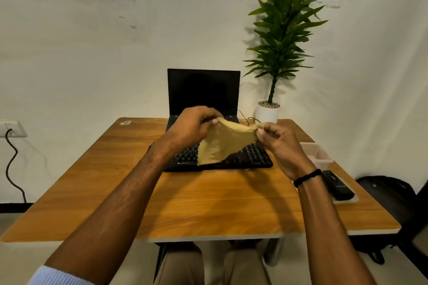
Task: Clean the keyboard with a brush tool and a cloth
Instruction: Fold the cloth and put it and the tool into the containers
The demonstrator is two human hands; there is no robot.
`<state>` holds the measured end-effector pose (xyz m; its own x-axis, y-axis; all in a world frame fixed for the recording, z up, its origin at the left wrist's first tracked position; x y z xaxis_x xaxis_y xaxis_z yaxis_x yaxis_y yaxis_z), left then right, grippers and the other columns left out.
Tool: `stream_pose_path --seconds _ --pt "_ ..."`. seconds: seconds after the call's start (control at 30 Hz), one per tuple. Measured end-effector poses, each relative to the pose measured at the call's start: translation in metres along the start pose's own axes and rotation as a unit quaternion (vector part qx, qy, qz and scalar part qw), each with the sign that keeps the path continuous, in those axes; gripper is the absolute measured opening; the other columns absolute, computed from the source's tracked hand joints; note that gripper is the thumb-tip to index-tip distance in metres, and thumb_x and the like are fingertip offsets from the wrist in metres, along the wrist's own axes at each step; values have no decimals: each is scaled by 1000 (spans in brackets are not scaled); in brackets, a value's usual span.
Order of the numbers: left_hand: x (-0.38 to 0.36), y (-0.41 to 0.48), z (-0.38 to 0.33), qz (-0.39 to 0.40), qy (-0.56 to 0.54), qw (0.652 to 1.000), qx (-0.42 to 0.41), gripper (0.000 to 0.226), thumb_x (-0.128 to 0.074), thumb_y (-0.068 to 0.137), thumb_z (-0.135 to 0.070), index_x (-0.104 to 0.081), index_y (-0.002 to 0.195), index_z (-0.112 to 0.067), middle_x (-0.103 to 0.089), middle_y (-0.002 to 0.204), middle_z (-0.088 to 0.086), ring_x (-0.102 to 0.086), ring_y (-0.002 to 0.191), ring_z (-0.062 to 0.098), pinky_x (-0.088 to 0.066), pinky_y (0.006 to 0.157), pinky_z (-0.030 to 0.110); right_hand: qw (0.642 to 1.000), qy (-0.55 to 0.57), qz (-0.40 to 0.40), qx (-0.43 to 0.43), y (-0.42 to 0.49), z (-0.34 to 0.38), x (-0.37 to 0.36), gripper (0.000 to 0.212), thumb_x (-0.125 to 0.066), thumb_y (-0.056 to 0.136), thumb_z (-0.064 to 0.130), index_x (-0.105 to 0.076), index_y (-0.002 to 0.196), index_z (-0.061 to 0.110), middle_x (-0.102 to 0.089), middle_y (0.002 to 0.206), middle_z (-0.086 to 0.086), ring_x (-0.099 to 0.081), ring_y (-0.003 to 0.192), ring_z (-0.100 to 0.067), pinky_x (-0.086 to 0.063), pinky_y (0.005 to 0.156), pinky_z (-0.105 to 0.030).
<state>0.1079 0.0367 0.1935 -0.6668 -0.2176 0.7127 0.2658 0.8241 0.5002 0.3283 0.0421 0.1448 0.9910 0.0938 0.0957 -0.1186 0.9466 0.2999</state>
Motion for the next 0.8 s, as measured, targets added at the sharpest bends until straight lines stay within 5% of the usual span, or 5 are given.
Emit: stream_pose_path --seconds 0.27,0.4,0.57,0.67,0.8 --pt "-101 -118 42 387 27 920 64 24 -62 103 -20 -73 124 -19 -71 118 -12 -62 102 -3 -49 89 16 890 -139 403 -163 -75 -98 -44 27 -65 93 15 -67 111 -6 -67 102 -19 -58 93 -23 -46 85 -30" --pt "-107 -121 52 362 4 930 67 24 -63 103 -21 -73 125 -18 -69 115 -17 -61 100 -9 -48 89 12 922 -93 336 -169 -68 -103 -46 26 -63 95 14 -65 104 -11 -61 90 -12 -50 82 -22 -43 72 -25" --pt "-99 -83 66 217 8 973 77 24 -60 104 -20 -71 125 -15 -72 119 -4 -63 105 6 -49 90 20 958 -178 80 -210 -37 -111 -23 16 -60 97 18 -73 90 10 -71 87 -1 -62 84 -13 -50 74 -28" --pt "-102 -65 76 153 43 982 102 23 -59 105 -19 -73 121 -12 -74 114 3 -67 103 16 -54 93 35 922 -330 -31 -199 -25 -110 -20 17 -60 97 27 -71 92 14 -65 80 5 -58 83 -13 -45 75 -29" --pt "-114 -65 89 142 204 960 128 23 -56 105 -30 -68 121 -18 -68 120 3 -62 114 20 -48 104 44 873 -440 -66 -200 -27 -119 -35 24 -63 95 31 -65 113 16 -67 110 -6 -61 105 -24 -53 88 -35"
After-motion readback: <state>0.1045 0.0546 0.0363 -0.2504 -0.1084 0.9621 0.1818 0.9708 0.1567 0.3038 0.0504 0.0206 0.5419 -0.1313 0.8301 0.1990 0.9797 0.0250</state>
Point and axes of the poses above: each hand's wrist, its own y-axis towards the middle knuckle, its own x-axis out of the back of the hand, z = x × y, the point moved 8 cm from there along y, towards the middle knuckle
